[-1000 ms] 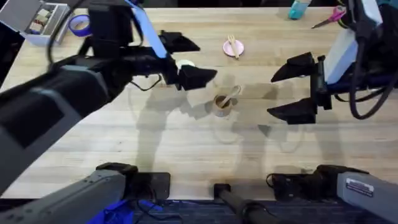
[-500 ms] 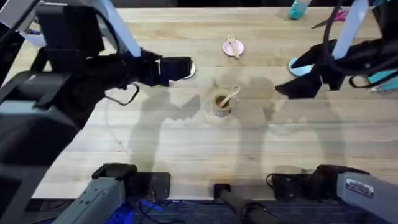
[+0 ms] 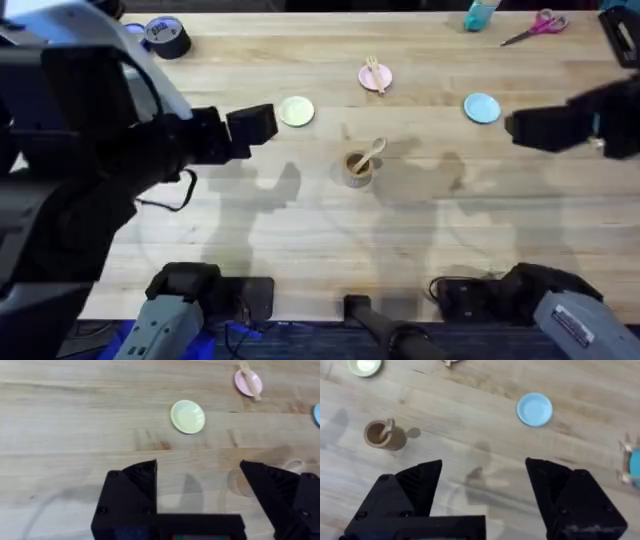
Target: Pick up a utensil and set it on the pink plate, then put the other utensil in the container.
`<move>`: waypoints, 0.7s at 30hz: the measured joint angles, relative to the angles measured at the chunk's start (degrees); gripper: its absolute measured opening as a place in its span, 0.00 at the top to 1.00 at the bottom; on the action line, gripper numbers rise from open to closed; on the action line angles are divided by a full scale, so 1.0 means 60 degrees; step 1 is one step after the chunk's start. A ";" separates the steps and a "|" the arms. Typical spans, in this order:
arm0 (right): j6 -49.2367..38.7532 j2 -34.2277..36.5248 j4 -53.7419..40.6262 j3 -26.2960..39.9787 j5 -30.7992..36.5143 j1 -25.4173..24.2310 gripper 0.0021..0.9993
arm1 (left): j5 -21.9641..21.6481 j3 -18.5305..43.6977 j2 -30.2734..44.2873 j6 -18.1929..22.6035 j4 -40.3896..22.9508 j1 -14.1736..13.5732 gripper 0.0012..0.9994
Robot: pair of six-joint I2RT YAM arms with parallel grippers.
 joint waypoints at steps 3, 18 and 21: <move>0.0174 -0.0511 -0.0777 0.0007 0.0313 -0.0388 0.00 | -0.0548 0.0000 -0.0304 -0.0386 -0.0473 0.0000 0.00; 0.0681 -0.0981 -0.2207 0.0015 -0.0183 -0.0754 0.00 | -0.2684 0.0004 -0.0722 -0.1281 -0.1615 0.0000 0.00; 0.0742 -0.0981 -0.2207 0.0015 -0.0353 -0.0754 0.00 | -0.2804 0.0004 -0.0722 -0.1285 -0.1612 0.0000 0.00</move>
